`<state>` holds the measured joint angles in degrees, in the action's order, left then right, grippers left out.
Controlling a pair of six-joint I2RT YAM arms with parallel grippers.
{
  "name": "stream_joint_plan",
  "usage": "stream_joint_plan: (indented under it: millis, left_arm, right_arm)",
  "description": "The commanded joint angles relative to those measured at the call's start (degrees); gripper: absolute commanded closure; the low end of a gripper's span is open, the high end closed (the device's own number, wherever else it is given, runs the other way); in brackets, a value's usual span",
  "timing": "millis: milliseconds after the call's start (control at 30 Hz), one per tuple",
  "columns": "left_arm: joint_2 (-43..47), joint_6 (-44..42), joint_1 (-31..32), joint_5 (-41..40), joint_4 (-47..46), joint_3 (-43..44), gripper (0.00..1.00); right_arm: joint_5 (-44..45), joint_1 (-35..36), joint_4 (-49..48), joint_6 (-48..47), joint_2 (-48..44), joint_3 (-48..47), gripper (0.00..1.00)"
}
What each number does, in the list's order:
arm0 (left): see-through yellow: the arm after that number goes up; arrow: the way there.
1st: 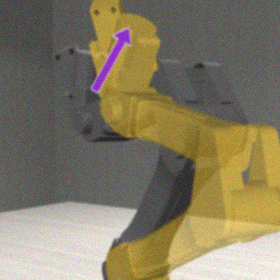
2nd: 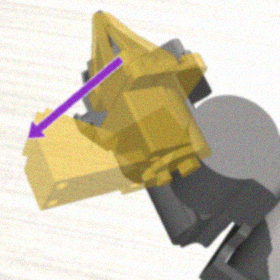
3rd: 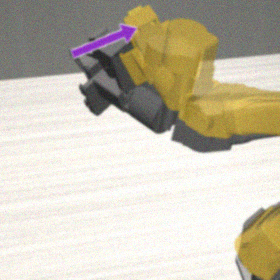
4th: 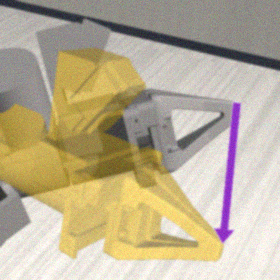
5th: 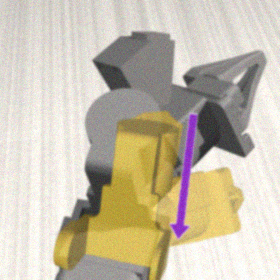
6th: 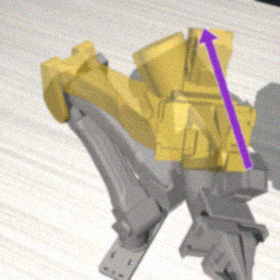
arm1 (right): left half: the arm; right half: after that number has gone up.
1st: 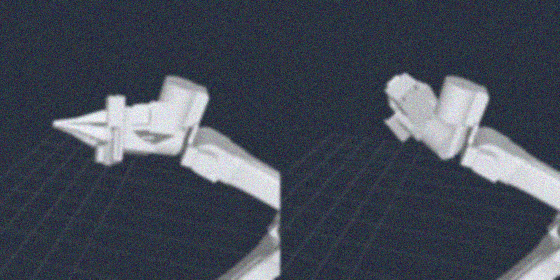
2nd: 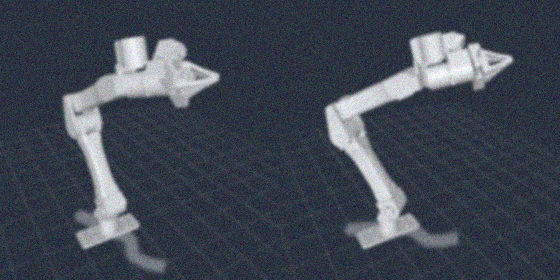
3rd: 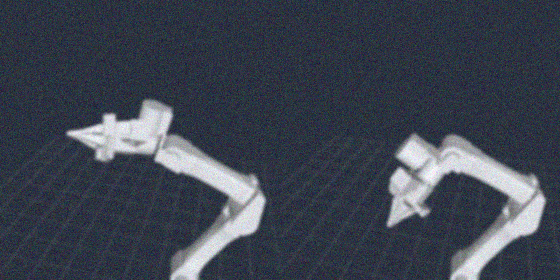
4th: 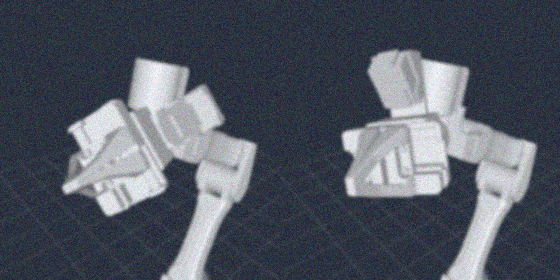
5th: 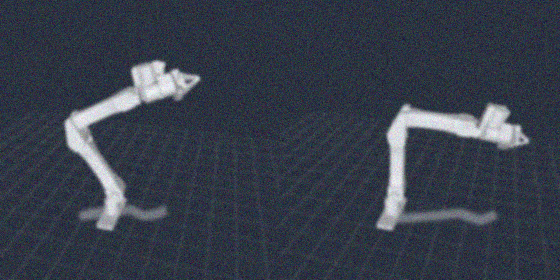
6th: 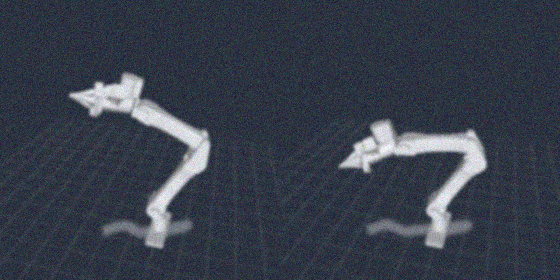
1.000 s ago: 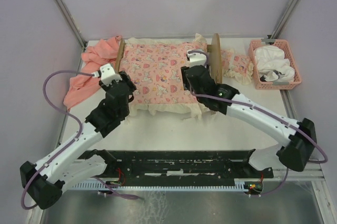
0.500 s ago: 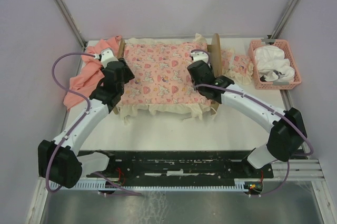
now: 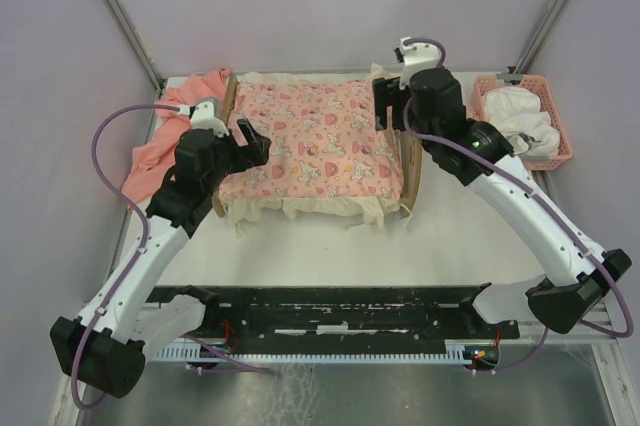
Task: Set up the pet bed
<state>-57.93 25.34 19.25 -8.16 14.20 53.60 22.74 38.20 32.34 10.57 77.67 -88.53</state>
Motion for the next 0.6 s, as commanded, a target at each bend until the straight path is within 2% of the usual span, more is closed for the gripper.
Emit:
stream_joint_plan:
  millis: [0, 133, 233, 367, 467, 567]
  left_arm:
    - [4.8, -4.3, 0.1, 11.7, 1.2, -2.6, 0.01]
    - [9.6, -6.0, 2.2, 10.7, -1.4, -6.2, 0.01]
    - [10.8, -10.3, 5.2, 11.1, -3.4, -7.9, 0.01]
    - [12.1, -12.4, 5.9, 12.4, -2.6, -8.0, 0.01]
    - [13.3, -13.0, 6.8, 8.6, -1.8, -8.7, 0.01]
    - [13.7, -12.9, 6.8, 5.5, -0.8, -8.5, 0.01]
  right_arm:
    - [2.6, -7.8, 1.3, -4.8, 1.4, -4.6, 0.11]
    - [-3.6, -17.2, -0.4, -8.8, 4.0, -5.7, 0.06]
    - [-8.5, -22.6, -1.9, -13.6, 7.9, -5.0, 0.06]
    - [-9.4, -27.0, -2.7, -19.7, 16.6, -4.1, 0.12]
    - [-13.4, -30.3, -2.2, -22.2, 22.7, -5.5, 0.19]
    - [-15.8, -32.3, -1.9, -25.7, 27.7, -7.8, 0.21]
